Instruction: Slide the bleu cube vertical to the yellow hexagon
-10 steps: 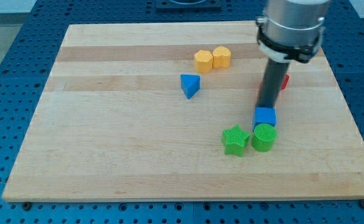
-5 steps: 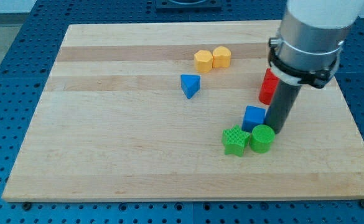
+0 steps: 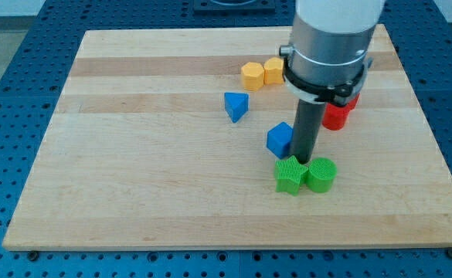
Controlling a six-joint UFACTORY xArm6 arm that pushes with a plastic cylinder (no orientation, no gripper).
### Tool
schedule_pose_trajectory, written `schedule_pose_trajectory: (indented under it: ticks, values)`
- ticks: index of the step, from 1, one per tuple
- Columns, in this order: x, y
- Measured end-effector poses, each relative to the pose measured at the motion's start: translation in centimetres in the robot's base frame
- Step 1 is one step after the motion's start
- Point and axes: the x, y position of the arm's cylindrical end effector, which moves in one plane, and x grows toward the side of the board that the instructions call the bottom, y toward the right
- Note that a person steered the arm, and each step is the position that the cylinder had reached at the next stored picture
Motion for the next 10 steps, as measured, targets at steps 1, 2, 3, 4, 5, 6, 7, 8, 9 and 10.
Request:
schedule_pose_trajectory:
  ticks: [1,2,3,4,5,6,7,8,9,10]
  values:
    - [-0.9,0.0]
    - [-1.2,-0.4]
    - [-1.4,-1.1]
    - [-2.0,-1.5]
    - [-2.8,-2.3]
    - [-3.3,-3.9]
    - [-4.5,-4.5]
    - [-5.0,-4.8]
    - [-5.0,-4.9]
    - [-5.0,-4.9]
